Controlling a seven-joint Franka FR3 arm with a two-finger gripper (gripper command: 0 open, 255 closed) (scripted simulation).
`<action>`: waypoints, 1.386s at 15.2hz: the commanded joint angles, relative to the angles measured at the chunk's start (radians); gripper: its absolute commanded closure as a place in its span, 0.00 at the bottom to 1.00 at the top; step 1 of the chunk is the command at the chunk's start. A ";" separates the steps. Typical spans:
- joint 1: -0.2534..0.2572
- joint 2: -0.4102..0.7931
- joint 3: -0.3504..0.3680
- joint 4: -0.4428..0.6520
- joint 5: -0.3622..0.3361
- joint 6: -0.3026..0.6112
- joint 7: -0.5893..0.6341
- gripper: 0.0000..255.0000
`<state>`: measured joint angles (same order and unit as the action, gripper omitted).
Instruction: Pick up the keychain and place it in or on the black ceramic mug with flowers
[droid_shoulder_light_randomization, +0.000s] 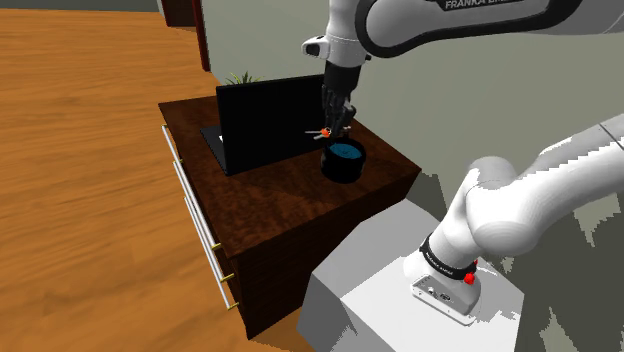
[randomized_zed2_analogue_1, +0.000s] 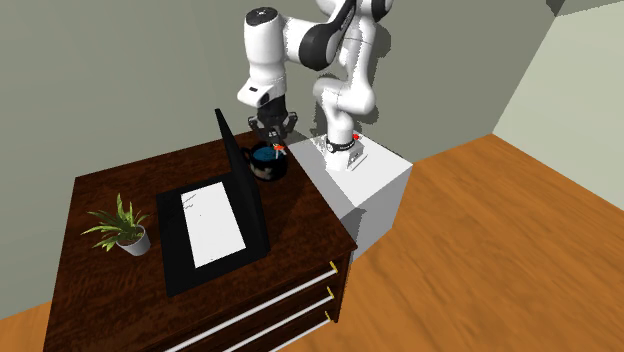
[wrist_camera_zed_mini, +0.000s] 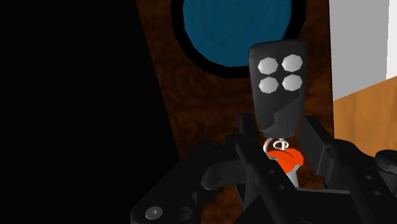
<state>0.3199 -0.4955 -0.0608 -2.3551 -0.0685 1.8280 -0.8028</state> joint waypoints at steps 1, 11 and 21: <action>-0.021 -0.024 -0.035 -0.026 -0.021 0.004 -0.047 1.00; -0.089 -0.060 -0.152 -0.093 -0.094 0.047 -0.186 1.00; -0.092 -0.024 -0.168 -0.202 -0.105 0.192 -0.180 1.00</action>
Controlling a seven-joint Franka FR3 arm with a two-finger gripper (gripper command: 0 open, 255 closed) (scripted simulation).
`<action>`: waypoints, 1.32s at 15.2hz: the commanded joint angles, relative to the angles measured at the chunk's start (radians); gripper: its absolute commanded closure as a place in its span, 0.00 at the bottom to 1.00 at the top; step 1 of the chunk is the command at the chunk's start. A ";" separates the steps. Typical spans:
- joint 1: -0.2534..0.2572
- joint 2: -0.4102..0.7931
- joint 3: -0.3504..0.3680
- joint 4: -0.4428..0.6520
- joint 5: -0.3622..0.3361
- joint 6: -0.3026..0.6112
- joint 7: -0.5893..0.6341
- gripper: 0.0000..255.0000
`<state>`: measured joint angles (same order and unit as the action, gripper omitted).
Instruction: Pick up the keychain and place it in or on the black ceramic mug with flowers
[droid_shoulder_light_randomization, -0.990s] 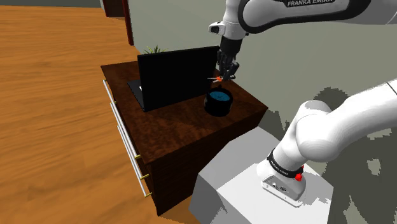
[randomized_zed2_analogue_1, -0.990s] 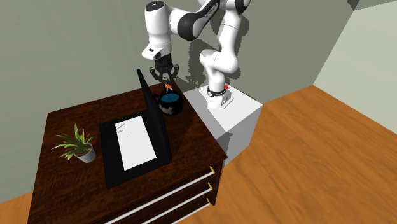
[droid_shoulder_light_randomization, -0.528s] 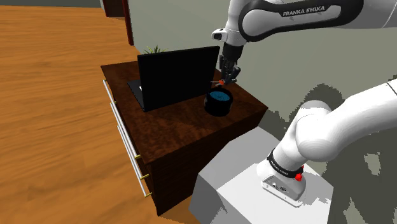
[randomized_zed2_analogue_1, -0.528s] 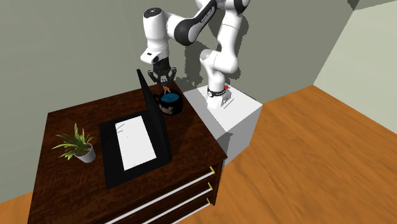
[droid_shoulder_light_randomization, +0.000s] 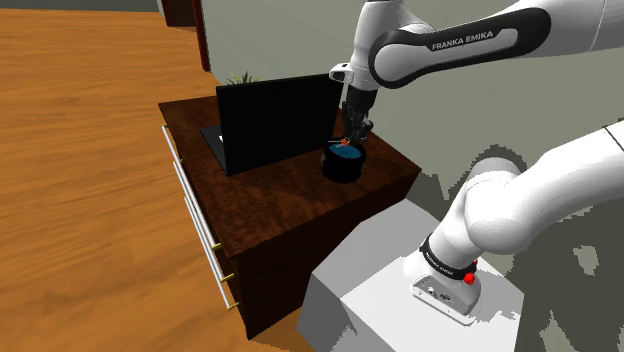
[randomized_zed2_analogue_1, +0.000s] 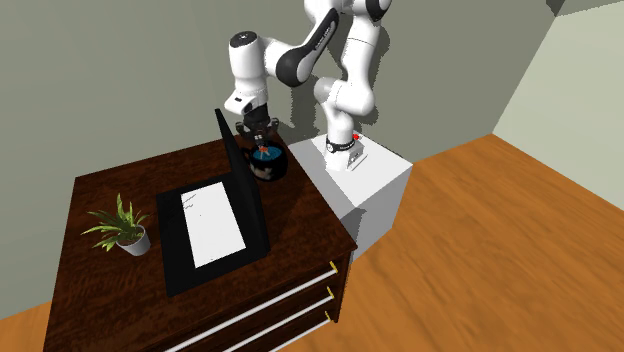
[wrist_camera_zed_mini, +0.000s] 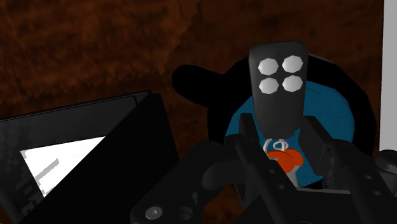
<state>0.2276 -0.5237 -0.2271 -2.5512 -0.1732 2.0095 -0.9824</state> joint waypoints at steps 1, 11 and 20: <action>0.000 0.006 -0.002 -0.010 -0.001 0.016 0.000 1.00; 0.000 0.006 -0.002 -0.010 -0.001 0.016 0.000 0.00; 0.005 -0.026 0.015 0.095 0.012 -0.121 -0.002 0.00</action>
<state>0.2327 -0.5497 -0.2125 -2.4608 -0.1620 1.8949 -0.9841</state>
